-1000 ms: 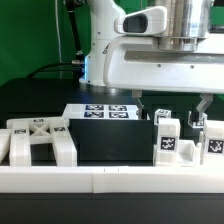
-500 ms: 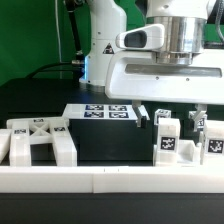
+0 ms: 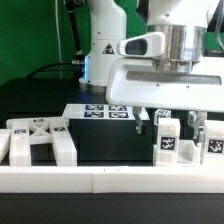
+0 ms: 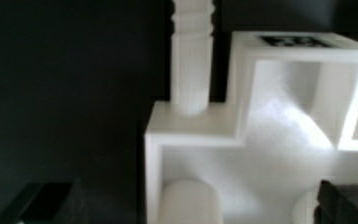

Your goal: Assemble chair

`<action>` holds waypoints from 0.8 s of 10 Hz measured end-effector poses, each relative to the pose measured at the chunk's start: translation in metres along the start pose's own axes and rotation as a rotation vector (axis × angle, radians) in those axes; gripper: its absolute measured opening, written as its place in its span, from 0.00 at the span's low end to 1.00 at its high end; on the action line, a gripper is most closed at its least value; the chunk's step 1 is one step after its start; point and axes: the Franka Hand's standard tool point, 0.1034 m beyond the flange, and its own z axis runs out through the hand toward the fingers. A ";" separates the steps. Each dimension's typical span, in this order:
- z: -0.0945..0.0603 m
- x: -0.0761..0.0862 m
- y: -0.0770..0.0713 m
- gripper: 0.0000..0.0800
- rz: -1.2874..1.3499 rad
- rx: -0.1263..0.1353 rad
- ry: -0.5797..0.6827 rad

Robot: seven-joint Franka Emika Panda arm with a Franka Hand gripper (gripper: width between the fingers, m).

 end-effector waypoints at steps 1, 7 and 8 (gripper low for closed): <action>0.006 -0.001 0.001 0.81 -0.002 -0.005 0.005; 0.033 -0.011 0.004 0.81 -0.012 -0.027 -0.015; 0.034 -0.012 0.005 0.81 -0.011 -0.028 -0.017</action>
Offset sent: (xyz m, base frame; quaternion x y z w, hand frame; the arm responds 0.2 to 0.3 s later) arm 0.0035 0.0023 -0.0165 -0.0017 0.0160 0.0009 0.9999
